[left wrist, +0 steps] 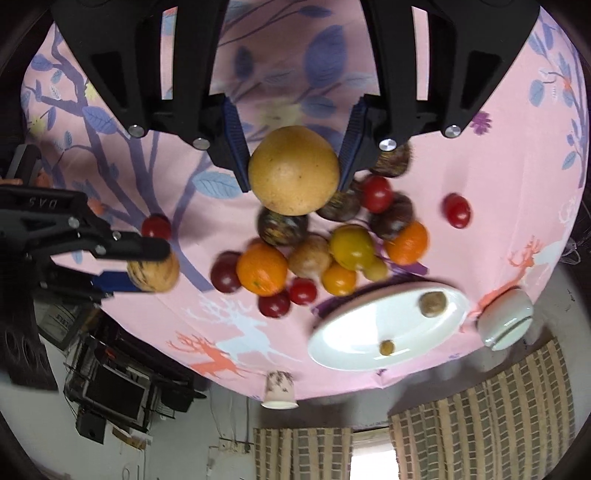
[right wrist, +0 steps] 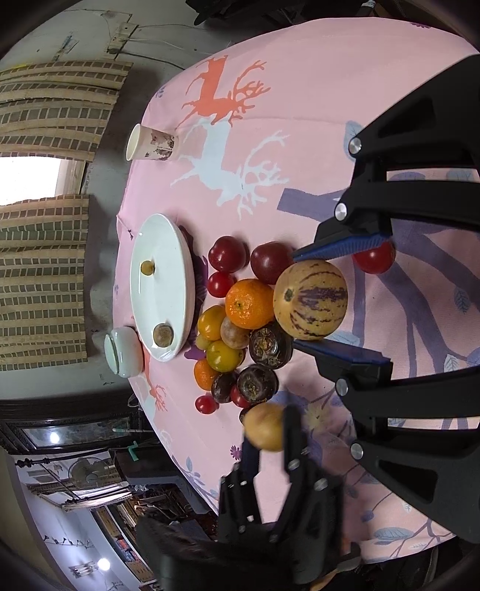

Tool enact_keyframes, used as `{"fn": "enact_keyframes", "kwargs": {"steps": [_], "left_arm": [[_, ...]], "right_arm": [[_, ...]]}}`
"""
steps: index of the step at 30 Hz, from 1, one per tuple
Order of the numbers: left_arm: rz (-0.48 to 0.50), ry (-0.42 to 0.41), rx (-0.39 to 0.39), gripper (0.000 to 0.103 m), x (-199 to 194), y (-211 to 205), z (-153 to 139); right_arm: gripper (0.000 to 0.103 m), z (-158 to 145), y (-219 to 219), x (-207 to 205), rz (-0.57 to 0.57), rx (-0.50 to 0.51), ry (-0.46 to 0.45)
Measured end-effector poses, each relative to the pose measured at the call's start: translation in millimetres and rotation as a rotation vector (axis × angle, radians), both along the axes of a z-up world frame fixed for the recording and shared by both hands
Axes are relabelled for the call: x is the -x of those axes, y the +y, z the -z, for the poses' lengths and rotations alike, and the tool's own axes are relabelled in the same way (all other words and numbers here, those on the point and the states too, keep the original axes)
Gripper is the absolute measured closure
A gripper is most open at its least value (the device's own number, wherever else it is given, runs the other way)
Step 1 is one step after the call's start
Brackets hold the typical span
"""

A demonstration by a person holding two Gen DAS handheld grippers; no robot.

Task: Organize fruits
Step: 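Carry both fruits onto the white plate and open both tools, then grasp a red cherry tomato with the right tool while the left tool grasps another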

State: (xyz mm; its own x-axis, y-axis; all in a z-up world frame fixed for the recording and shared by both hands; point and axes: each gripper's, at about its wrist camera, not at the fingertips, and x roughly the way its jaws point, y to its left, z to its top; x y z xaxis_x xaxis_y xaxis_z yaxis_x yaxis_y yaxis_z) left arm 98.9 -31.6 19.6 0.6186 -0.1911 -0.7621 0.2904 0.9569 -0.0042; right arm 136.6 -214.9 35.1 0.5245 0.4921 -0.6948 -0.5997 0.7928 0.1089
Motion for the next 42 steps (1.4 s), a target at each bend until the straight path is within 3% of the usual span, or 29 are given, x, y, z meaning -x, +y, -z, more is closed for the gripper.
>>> {"fn": "enact_keyframes", "kwargs": {"steps": [7,14,20,26,31,32,33,40,42], "left_arm": [[-0.060,-0.052,-0.017,0.056,-37.0,33.9,-40.9],[-0.115,-0.037,0.014,0.056,-118.4,42.4,-51.5],[-0.185,0.056,-0.012,0.056,-193.1,43.5,-14.5],[-0.242,0.073,-0.045,0.056,-233.2,52.0,1.2],[-0.305,0.058,-0.046,0.052,-247.2,64.4,-1.0],[-0.315,0.048,-0.039,0.049,-244.9,67.2,-4.3],[-0.318,0.035,-0.035,0.040,-240.9,69.1,-7.9],[-0.308,-0.048,-0.016,0.025,-190.9,82.3,-40.4],[-0.310,-0.075,-0.034,0.020,-171.5,85.2,-45.6]], "right_arm": [[0.061,-31.4,9.5,-8.6,0.005,0.014,-0.060],[0.061,-61.3,45.4,-79.0,-0.010,0.061,-0.107],[0.061,-32.5,89.5,-160.3,0.007,0.142,-0.042],[0.061,4.6,108.9,-217.1,0.040,0.148,0.080],[0.059,12.9,105.8,-242.0,0.129,0.077,0.121],[0.056,9.2,102.0,-242.0,0.152,0.065,0.103],[0.047,5.2,98.6,-240.1,0.165,0.044,0.091],[0.044,-20.9,73.0,-202.7,0.148,-0.021,0.065],[0.038,-23.5,63.6,-183.3,0.143,-0.017,0.062]]}}
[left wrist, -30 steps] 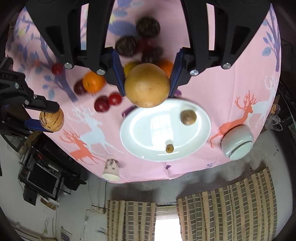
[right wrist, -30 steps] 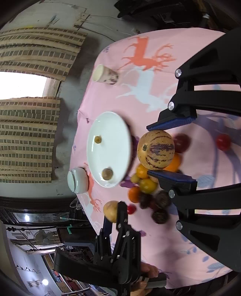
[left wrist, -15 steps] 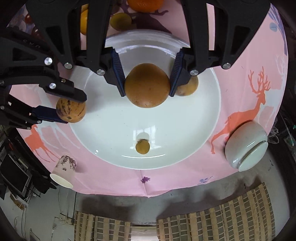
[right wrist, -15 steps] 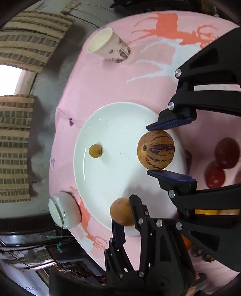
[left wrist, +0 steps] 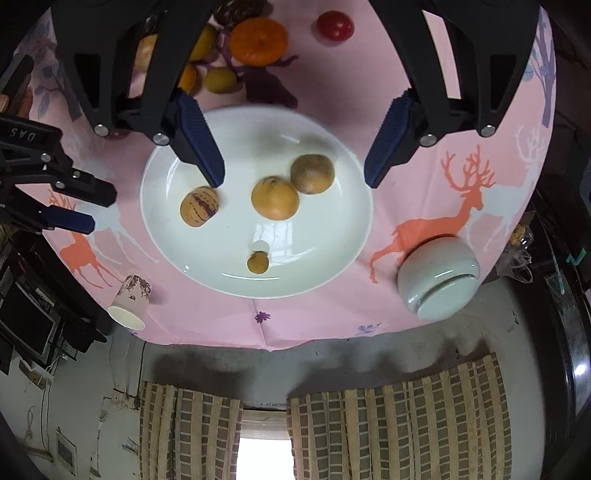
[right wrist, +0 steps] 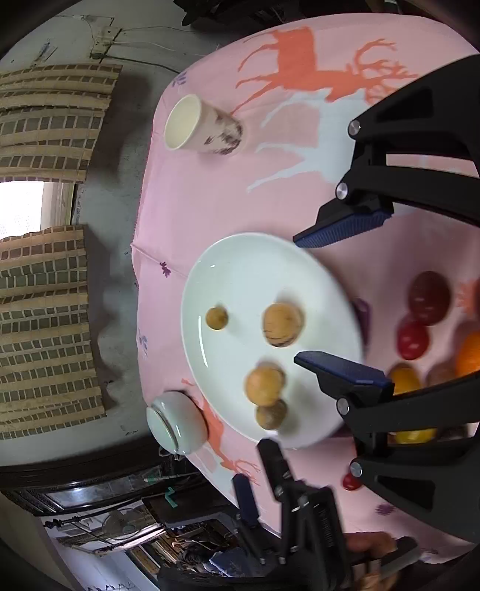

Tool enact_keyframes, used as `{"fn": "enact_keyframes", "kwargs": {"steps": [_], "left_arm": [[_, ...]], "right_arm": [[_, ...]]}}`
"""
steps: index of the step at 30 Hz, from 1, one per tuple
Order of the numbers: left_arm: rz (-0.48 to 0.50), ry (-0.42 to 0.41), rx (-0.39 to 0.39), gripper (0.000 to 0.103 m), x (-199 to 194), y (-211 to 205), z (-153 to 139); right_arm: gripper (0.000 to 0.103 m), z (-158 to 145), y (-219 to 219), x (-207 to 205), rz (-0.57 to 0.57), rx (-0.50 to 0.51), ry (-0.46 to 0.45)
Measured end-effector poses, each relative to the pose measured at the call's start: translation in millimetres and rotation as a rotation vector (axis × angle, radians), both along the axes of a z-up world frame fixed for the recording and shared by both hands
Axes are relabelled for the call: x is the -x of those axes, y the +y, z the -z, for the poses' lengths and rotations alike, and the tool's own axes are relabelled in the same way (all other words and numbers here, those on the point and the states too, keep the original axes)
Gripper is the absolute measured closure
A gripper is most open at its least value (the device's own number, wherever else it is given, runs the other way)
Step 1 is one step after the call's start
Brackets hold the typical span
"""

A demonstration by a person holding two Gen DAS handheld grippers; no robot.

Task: Organize fruits
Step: 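Grasp a red cherry tomato with the right tool while the left tool grasps another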

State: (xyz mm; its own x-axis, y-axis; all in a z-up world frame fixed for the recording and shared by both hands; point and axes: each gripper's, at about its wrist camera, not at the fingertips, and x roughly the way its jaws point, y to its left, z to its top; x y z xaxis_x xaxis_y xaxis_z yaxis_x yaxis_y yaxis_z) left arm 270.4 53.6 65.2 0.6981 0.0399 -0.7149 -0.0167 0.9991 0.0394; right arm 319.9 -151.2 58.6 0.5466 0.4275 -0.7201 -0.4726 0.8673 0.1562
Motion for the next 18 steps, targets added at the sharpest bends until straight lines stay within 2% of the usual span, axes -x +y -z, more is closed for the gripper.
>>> {"fn": "enact_keyframes", "kwargs": {"steps": [2,5,11,18], "left_arm": [[-0.003,-0.016,0.004,0.018,20.0,5.7,-2.8],[-0.010,-0.005,0.026,0.016,45.8,13.8,0.4],[0.011,0.025,0.011,0.015,91.1,14.7,16.3],[0.026,0.045,0.037,0.012,120.9,8.8,33.1]], "right_arm": [[0.034,-2.6,-11.3,23.2,-0.005,-0.003,-0.017],[0.034,-1.5,-25.6,53.7,-0.009,0.002,-0.018],[0.034,5.4,-55.5,113.4,0.012,0.014,-0.012],[0.034,36.7,-67.8,164.9,-0.025,0.112,0.026]]}}
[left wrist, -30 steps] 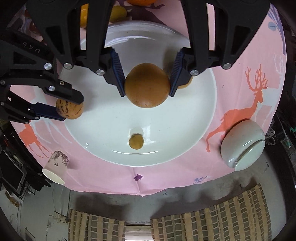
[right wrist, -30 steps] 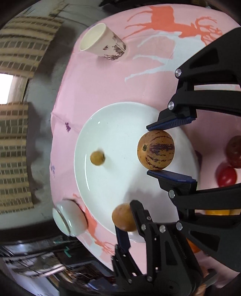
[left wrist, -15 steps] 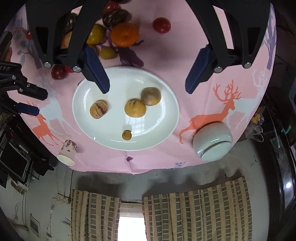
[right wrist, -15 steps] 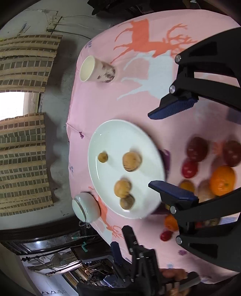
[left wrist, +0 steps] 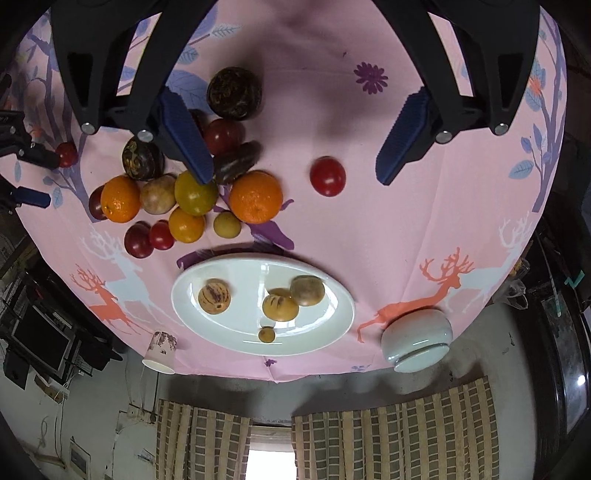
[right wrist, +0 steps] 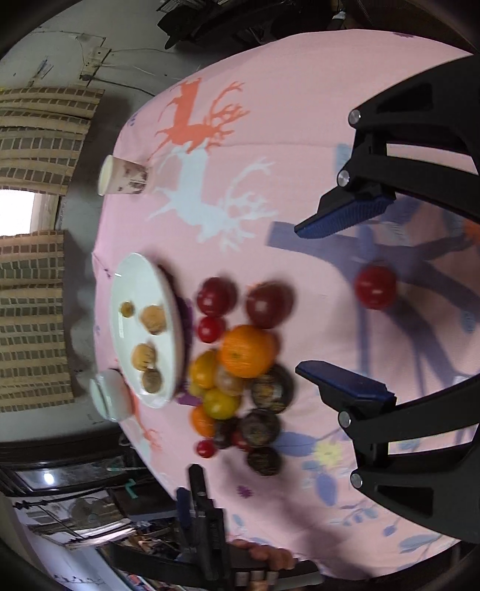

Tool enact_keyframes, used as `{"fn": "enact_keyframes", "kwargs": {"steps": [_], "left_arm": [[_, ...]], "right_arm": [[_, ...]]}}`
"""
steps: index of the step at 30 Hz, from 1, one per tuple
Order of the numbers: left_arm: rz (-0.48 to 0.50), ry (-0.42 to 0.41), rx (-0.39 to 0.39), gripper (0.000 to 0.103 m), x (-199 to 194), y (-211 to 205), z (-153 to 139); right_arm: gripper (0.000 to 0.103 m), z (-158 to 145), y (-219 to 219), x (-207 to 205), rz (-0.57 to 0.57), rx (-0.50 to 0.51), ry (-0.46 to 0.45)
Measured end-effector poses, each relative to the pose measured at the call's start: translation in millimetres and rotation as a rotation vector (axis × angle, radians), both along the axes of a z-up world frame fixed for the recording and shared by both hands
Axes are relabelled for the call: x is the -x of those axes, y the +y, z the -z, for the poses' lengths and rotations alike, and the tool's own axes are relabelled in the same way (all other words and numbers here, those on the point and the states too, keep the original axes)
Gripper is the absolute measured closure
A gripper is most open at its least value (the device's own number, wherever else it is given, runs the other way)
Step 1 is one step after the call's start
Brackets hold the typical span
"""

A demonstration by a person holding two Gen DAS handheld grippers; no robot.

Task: Organize fruits
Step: 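Grasp a red cherry tomato with the right tool while the left tool grasps another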

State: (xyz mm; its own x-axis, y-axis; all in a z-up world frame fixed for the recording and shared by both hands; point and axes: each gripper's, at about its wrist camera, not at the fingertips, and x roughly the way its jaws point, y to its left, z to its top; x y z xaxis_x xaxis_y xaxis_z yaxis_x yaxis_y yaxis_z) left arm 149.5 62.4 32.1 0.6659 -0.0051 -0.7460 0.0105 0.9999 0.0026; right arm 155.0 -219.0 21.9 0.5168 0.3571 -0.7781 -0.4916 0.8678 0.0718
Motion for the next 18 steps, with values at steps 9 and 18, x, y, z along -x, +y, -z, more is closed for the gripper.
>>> {"fn": "enact_keyframes", "kwargs": {"steps": [9,18], "left_arm": [[-0.007,-0.004,0.013,0.012,0.4,3.0,17.7],[-0.012,0.006,0.016,0.011,-0.8,13.0,23.9]], "right_arm": [[0.034,28.3,0.4,18.9,0.012,0.066,0.040],[0.074,40.1,-2.6,10.5,0.054,0.060,0.091]]}}
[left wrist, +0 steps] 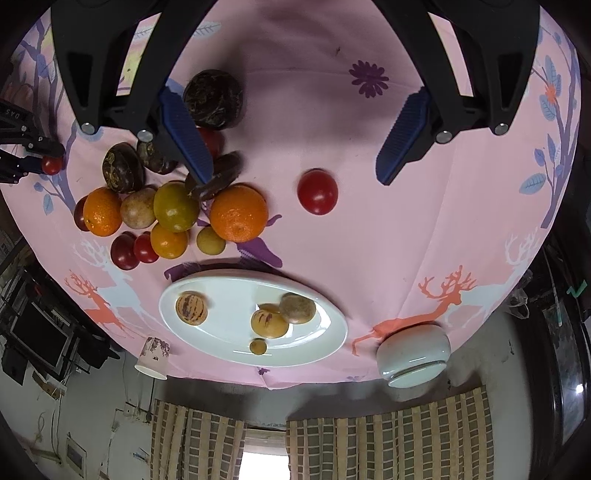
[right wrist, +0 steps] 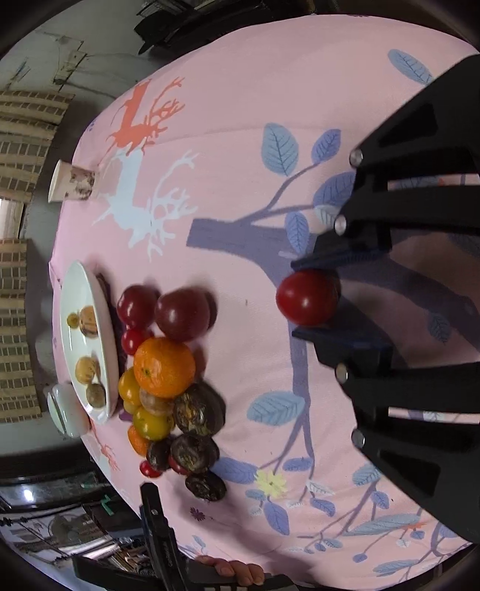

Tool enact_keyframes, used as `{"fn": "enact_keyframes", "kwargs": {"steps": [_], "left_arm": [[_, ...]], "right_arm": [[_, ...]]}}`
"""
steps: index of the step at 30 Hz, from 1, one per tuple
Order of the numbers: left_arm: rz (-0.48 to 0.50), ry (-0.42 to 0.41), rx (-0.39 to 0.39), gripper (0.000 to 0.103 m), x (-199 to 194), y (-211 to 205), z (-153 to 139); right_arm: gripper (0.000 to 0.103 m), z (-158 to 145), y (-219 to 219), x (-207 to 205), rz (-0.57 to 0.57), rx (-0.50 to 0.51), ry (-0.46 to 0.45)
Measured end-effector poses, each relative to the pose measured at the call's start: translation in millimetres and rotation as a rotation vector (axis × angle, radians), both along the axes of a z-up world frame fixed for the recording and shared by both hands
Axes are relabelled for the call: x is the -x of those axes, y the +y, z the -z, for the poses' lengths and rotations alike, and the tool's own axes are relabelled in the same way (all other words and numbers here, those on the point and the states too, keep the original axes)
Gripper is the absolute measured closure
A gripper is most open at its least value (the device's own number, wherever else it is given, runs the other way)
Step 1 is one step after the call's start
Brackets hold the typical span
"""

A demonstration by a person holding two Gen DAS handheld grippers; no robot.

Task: Organize fruits
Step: 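Grasp a red cherry tomato with the right tool while the left tool grasps another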

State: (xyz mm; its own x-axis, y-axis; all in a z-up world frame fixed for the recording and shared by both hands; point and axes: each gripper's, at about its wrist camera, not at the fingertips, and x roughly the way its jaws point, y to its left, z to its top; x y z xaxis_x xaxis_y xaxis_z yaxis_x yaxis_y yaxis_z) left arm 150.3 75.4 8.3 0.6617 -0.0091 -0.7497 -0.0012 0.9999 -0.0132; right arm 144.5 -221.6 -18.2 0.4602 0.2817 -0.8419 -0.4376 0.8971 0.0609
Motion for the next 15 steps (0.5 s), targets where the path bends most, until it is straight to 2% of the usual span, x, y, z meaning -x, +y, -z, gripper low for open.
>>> {"fn": "enact_keyframes", "kwargs": {"steps": [4,9,15], "left_arm": [[-0.018,0.006,-0.013,0.011,-1.9,6.5,2.1],[-0.070,0.033,-0.026,0.011,-7.3,18.4,11.9],[-0.120,0.057,-0.074,0.012,-15.7,22.2,25.0]], "right_arm": [[0.074,-15.7,5.4,4.2,-0.016,-0.043,-0.030],[0.074,-34.5,38.8,14.8,-0.126,-0.081,-0.060],[0.074,-28.4,65.3,21.2,-0.225,-0.139,-0.041]]}}
